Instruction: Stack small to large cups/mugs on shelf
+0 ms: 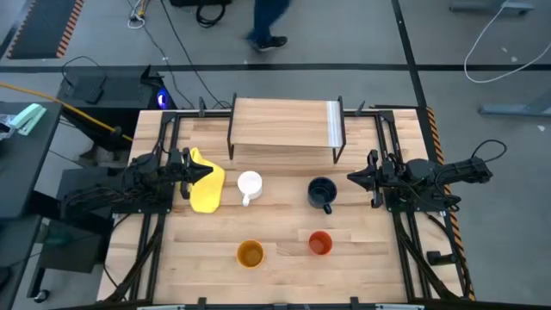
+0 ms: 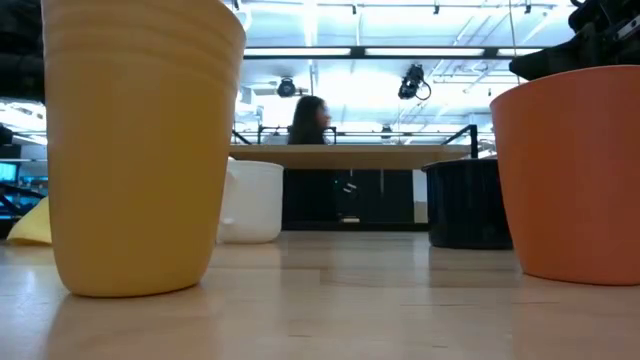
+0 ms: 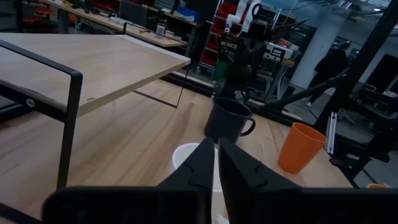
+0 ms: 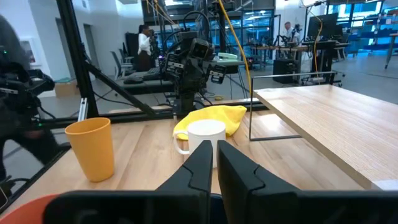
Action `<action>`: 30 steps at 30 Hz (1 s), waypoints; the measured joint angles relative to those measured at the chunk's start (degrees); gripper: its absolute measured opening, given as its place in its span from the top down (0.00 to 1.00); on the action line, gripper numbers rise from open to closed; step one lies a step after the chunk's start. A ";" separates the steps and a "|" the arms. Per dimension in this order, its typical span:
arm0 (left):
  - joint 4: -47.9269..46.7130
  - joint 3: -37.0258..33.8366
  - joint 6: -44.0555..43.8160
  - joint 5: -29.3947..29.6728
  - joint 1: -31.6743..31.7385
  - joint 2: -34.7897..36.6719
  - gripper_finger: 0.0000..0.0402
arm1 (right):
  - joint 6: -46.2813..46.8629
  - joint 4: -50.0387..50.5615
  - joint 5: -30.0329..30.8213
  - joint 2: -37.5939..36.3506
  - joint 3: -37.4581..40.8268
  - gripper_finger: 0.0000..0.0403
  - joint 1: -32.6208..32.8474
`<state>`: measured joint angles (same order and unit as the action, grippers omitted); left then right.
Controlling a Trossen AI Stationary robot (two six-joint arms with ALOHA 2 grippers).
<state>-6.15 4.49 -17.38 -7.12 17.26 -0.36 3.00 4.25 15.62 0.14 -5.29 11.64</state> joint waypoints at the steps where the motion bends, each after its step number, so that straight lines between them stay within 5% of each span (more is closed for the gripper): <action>1: 0.02 -0.01 0.01 0.00 -0.02 0.00 0.94 | 0.00 0.00 -0.01 -0.02 0.02 0.93 0.00; 30: 1.97 0.00 -2.18 -0.02 -0.02 0.00 0.91 | 0.01 0.00 0.00 -0.02 0.02 0.93 -0.02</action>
<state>-4.18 4.48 -19.56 -7.14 17.23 -0.36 3.01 4.25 15.62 0.12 -5.28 11.62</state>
